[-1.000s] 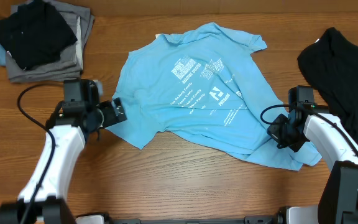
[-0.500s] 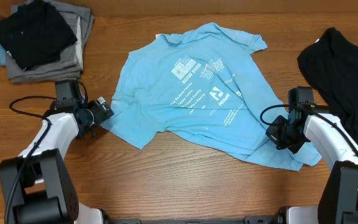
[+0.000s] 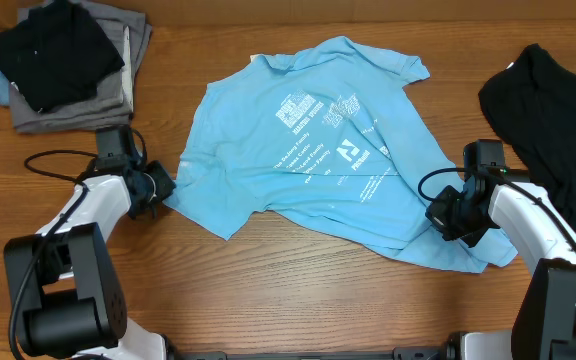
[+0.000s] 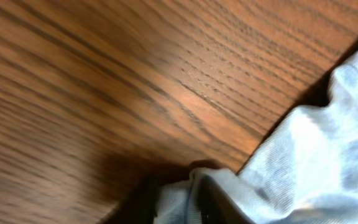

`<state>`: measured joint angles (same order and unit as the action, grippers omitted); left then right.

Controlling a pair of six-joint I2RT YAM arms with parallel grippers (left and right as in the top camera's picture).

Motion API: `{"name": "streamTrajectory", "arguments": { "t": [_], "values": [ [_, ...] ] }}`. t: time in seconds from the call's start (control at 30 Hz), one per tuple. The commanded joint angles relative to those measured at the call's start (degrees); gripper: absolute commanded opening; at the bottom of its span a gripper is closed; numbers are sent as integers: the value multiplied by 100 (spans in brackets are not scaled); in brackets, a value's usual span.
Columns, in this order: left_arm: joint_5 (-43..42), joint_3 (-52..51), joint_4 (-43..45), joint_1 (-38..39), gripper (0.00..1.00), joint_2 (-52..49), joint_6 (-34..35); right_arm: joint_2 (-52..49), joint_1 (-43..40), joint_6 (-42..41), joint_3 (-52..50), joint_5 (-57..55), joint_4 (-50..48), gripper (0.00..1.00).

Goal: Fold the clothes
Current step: 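Grasp the left edge of the T-shirt with the left gripper, then lift the T-shirt with both grippers and swing it forward then back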

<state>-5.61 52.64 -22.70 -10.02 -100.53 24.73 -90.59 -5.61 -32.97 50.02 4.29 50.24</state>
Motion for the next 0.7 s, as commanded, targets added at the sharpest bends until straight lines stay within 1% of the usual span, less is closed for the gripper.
{"name": "streamTrajectory", "arguments": {
  "t": [0.0,0.13,0.33,0.53,0.67],
  "values": [
    [-184,-2,-114,85,4,-221,-39,37,-11,9,-11,52,-7,4],
    [-186,109,-297,83,4,-149,-192,37,-11,11,79,52,26,4],
    [-142,898,-1366,83,4,332,-208,92,-11,22,708,48,514,4],
    [-120,1729,-2166,107,4,1303,-315,354,-11,114,1797,-31,1172,4],
    [-122,2006,-2400,105,4,1895,-308,595,-11,302,2339,-33,1392,4]
  ]
}}
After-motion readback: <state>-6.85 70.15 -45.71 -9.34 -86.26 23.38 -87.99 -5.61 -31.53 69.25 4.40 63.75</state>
